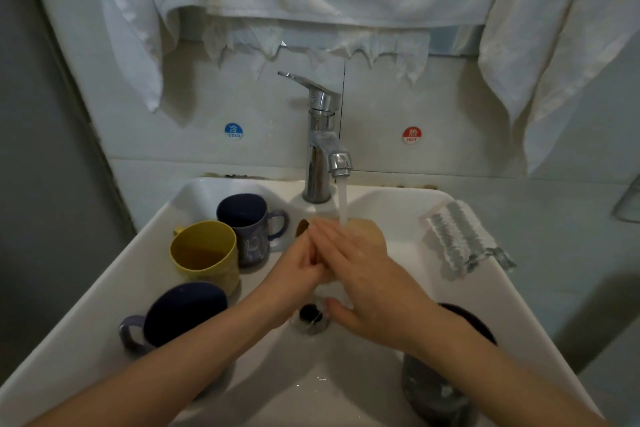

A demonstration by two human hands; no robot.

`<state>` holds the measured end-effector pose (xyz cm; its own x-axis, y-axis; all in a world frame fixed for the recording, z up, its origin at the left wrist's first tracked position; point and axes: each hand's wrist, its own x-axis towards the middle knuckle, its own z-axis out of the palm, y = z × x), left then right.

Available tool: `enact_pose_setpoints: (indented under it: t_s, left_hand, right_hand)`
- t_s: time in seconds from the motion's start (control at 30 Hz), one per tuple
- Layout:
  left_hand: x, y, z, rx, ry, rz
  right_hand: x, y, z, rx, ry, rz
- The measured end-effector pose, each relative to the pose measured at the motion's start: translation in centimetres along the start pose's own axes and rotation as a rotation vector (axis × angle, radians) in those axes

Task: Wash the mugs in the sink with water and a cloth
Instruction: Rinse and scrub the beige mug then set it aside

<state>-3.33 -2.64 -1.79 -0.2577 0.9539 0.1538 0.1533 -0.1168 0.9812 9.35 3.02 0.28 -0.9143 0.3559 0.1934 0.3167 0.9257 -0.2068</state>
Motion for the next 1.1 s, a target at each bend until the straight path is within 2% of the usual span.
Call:
enact_pose_setpoints:
  t_s: [0.13, 0.23, 0.3, 0.43, 0.6, 0.77, 0.97, 1.1]
  left_hand:
    - [0.0, -0.4, -0.2, -0.017, -0.015, 0.001]
    - [-0.1, -0.3, -0.2, -0.063, -0.027, 0.02]
    - [-0.2, -0.2, -0.2, -0.062, -0.027, 0.027]
    - [-0.1, -0.3, -0.4, -0.065, -0.058, 0.038]
    - [-0.2, -0.2, -0.4, -0.119, -0.078, 0.047]
    - [0.1, -0.4, -0.7, -0.076, -0.086, 0.02]
    - [0.2, 0.0, -0.9, -0.119, -0.076, 0.044]
    - [0.3, -0.3, -1.0, -0.138, -0.061, -0.011]
  right_hand:
    - [-0.2, 2.2, -1.2, -0.092, 0.0, 0.139]
    - [-0.4, 0.1, -0.4, 0.027, -0.018, 0.032]
    - [-0.3, -0.2, -0.1, 0.018, -0.041, -0.008]
    - [-0.4, 1.8, -1.3, -0.066, -0.022, 0.127]
    - [-0.2, 0.1, -0.6, 0.001, -0.064, 0.018]
    - [0.1, 2.6, -1.1, -0.052, -0.053, 0.163]
    - [0.1, 0.7, -0.3, 0.076, -0.044, 0.018]
    - [0.2, 3.4, -1.4, -0.088, -0.043, 0.213]
